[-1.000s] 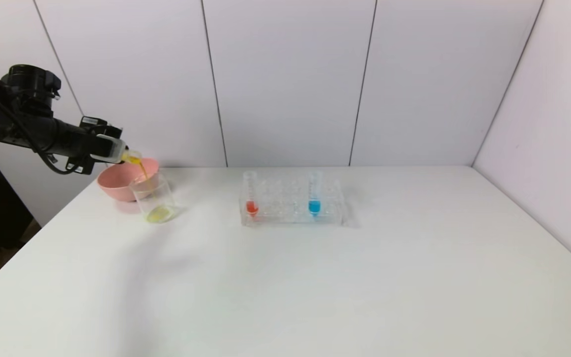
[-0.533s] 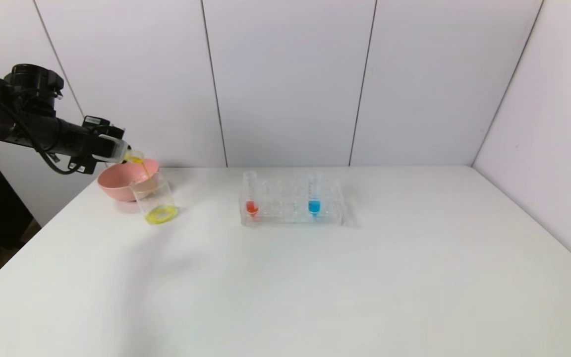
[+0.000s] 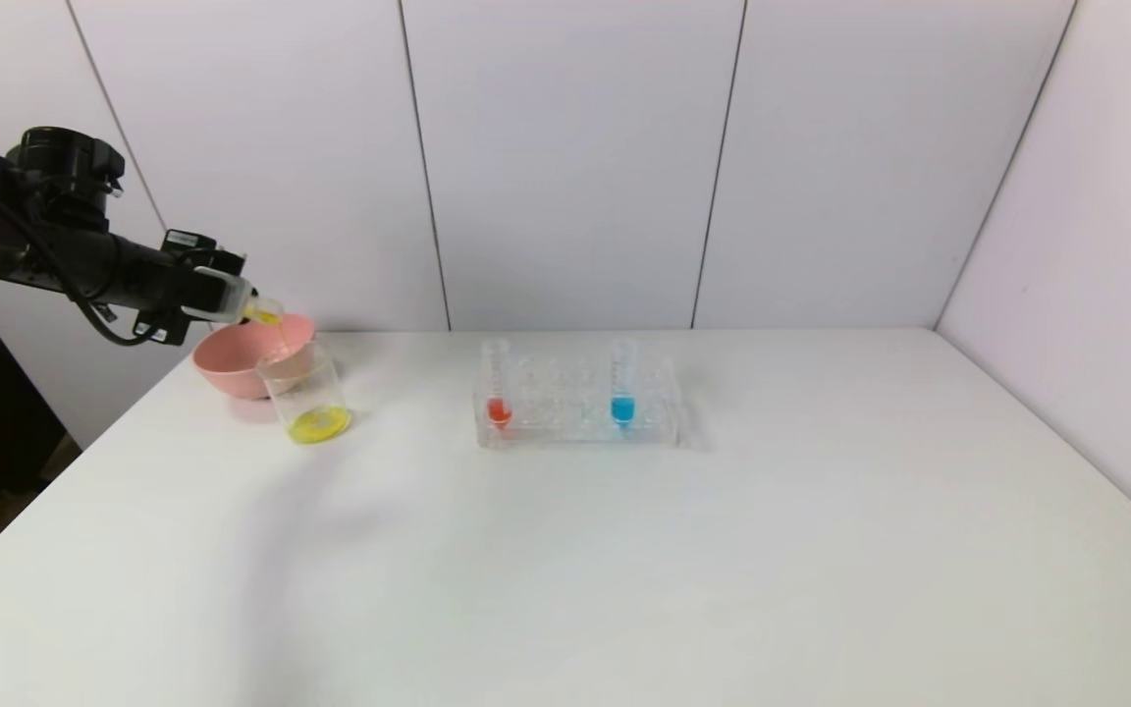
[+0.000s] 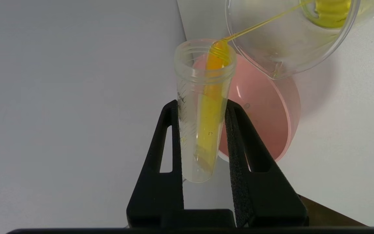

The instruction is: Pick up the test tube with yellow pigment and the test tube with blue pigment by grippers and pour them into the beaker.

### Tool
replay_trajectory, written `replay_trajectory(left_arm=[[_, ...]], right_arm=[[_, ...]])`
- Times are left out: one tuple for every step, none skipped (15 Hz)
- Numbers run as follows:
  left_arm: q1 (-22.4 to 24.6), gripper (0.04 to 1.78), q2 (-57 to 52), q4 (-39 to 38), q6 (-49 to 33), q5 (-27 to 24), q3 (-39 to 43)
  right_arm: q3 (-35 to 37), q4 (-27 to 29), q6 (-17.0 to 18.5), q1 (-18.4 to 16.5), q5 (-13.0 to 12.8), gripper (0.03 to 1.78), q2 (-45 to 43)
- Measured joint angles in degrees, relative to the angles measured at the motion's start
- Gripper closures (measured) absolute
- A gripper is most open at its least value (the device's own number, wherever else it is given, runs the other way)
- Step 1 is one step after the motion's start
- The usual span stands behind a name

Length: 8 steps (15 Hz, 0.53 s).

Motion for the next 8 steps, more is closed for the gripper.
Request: replay_trajectory(left_arm=[[0.0,1.40,0.0,0.0,0.0,0.0,0.0],[0.0,1.40,0.0,0.0,0.0,0.0,0.0],[0.0,1.40,0.0,0.0,0.0,0.0,0.0],[0.0,1.40,0.0,0.0,0.1,0.1,0.0],[0.0,1.40,0.0,0.0,0.5,0.1,0.0],[0.0,1.40,0.0,0.0,0.8,0.1,0.0],[0.1,1.40,0.0,0.0,0.9,0.1,0.0],[0.1,1.40,0.0,0.0,0.9,0.2,0.0]], right_arm=[[0.0,0.0,0.0,0.0,0.0,0.10,0.0],[0.0,0.0,0.0,0.0,0.0,0.10,0.0],[0.0,0.0,0.0,0.0,0.0,0.10,0.0],[0.0,0.0,0.0,0.0,0.0,0.10,0.0],[0.0,0.0,0.0,0.0,0.0,0.10,0.0],[0.0,0.0,0.0,0.0,0.0,0.10,0.0],[0.0,0.0,0.0,0.0,0.0,0.10,0.0],[0.0,0.0,0.0,0.0,0.0,0.10,0.0]])
